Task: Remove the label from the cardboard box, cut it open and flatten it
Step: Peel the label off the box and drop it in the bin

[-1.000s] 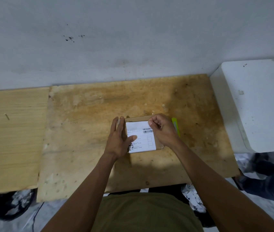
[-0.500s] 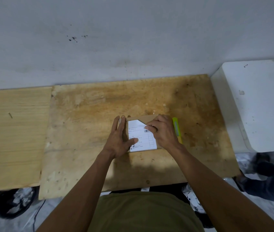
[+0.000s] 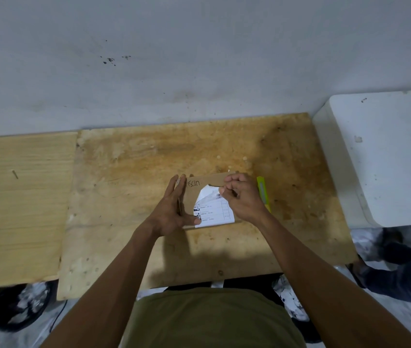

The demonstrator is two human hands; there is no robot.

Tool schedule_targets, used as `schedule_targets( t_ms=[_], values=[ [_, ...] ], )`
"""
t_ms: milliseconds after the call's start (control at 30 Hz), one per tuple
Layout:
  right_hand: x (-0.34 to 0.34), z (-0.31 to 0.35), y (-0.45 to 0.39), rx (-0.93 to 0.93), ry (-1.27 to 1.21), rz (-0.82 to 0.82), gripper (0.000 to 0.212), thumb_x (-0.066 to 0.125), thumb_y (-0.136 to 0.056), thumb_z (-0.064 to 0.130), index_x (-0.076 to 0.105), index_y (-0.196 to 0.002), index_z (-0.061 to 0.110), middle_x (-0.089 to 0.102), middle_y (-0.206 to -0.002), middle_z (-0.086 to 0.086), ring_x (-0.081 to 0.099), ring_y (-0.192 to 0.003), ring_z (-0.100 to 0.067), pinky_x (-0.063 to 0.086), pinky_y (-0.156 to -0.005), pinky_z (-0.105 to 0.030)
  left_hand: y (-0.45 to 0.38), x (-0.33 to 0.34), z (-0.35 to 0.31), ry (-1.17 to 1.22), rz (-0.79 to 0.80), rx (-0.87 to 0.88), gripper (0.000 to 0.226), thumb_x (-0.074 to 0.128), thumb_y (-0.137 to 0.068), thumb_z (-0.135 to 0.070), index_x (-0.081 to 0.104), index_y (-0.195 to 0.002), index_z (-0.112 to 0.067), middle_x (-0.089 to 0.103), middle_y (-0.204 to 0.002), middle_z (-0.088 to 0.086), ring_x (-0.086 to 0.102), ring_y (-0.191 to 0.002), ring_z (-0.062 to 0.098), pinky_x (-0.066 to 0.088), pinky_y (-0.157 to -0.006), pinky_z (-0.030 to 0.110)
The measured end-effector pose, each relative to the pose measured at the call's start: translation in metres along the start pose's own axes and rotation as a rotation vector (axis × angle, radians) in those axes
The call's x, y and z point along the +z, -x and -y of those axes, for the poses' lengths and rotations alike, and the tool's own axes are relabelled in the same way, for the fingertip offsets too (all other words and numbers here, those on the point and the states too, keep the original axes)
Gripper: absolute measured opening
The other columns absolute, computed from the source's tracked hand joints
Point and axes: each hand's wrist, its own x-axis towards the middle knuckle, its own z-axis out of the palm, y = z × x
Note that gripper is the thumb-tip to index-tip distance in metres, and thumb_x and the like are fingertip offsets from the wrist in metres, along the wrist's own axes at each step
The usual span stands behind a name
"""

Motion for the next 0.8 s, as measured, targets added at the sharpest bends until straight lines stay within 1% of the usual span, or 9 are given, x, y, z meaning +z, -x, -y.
schedule_targets(
  t_ms=[133,200,267,367,467,567,633,700,800],
  values=[
    [-0.004,-0.001,-0.001,0.031,-0.023,0.040,0.023,0.067,-0.088,0.003,0.056,-0.070,-0.008,0.052,-0.109,-0.002,0.054,-0.094,-0.007,0.039,-0.075,-0.002,0.000,-0.006,0.006,0.024,0.053,0.006,0.138,0.094,-0.048,-0.044,0.004,-0.153,-0.040,-0.016,-0.153,-0.036,0.008,-0.149,0.010,0.031,-0.116,0.047],
    [-0.007,-0.002,0.001,0.023,-0.006,0.054,0.024,0.067,-0.087,0.002,0.054,-0.070,-0.010,0.053,-0.111,-0.002,0.053,-0.097,-0.009,0.038,-0.075,-0.001,0.000,-0.005,0.007,0.032,0.050,0.026,0.134,0.094,-0.053,-0.034,0.006,-0.153,-0.038,-0.015,-0.154,-0.034,0.010,-0.149,0.010,0.033,-0.115,0.046],
    [-0.009,-0.001,0.002,0.021,-0.002,0.067,0.025,0.066,-0.087,0.001,0.052,-0.066,-0.005,0.053,-0.112,-0.004,0.052,-0.098,-0.009,0.036,-0.073,0.001,0.001,-0.005,0.008,0.049,0.047,0.042,0.129,0.094,-0.057,-0.025,0.008,-0.154,-0.035,-0.013,-0.155,-0.032,0.014,-0.148,0.011,0.036,-0.113,0.045],
    [-0.012,0.001,0.002,0.021,-0.007,0.086,0.028,0.067,-0.086,0.000,0.050,-0.063,0.001,0.054,-0.113,-0.005,0.052,-0.102,-0.009,0.037,-0.075,0.000,0.000,-0.005,0.010,0.068,0.050,0.052,0.131,0.094,-0.054,-0.032,0.011,-0.154,-0.035,-0.007,-0.155,-0.033,0.018,-0.147,0.012,0.036,-0.113,0.046],
    [-0.017,0.002,0.002,0.052,-0.056,0.116,0.028,0.066,-0.085,-0.002,0.051,-0.062,0.000,0.055,-0.115,-0.001,0.053,-0.103,-0.007,0.040,-0.080,-0.006,0.000,-0.005,0.013,0.091,0.045,0.041,0.135,0.095,-0.048,-0.040,0.011,-0.153,-0.035,-0.008,-0.154,-0.034,0.017,-0.148,0.010,0.033,-0.115,0.046],
    [-0.023,0.002,0.002,0.071,-0.157,0.158,0.027,0.067,-0.084,-0.004,0.053,-0.061,0.001,0.057,-0.119,0.002,0.055,-0.107,-0.007,0.042,-0.092,-0.022,0.000,-0.005,0.013,0.100,0.034,0.056,0.136,0.095,-0.045,-0.041,0.013,-0.154,-0.033,-0.006,-0.155,-0.033,0.018,-0.148,0.011,0.032,-0.115,0.045],
    [-0.024,0.005,0.003,0.121,-0.244,0.172,0.023,0.066,-0.084,-0.004,0.058,-0.066,0.008,0.059,-0.120,0.006,0.055,-0.112,-0.007,0.043,-0.094,-0.023,0.000,-0.005,0.013,0.110,0.033,0.060,0.134,0.095,-0.047,-0.033,0.013,-0.154,-0.031,-0.006,-0.156,-0.030,0.020,-0.147,0.012,0.034,-0.114,0.045],
    [-0.025,0.011,0.005,0.145,-0.311,0.161,0.028,0.064,-0.085,-0.005,0.061,-0.074,0.020,0.061,-0.113,0.012,0.054,-0.114,-0.007,0.045,-0.087,-0.014,-0.001,-0.004,0.012,0.121,0.035,0.061,0.129,0.094,-0.055,-0.018,0.013,-0.154,-0.028,-0.007,-0.157,-0.028,0.021,-0.147,0.012,0.035,-0.113,0.043],
    [-0.024,0.015,0.010,0.153,-0.388,0.131,0.033,0.060,-0.086,-0.008,0.060,-0.077,0.023,0.061,-0.106,0.015,0.052,-0.116,-0.010,0.045,-0.080,-0.012,-0.004,-0.005,0.014,0.116,0.035,0.075,0.123,0.090,-0.061,-0.004,0.012,-0.155,-0.023,-0.008,-0.159,-0.022,0.022,-0.147,0.015,0.035,-0.113,0.039]
  ],
)
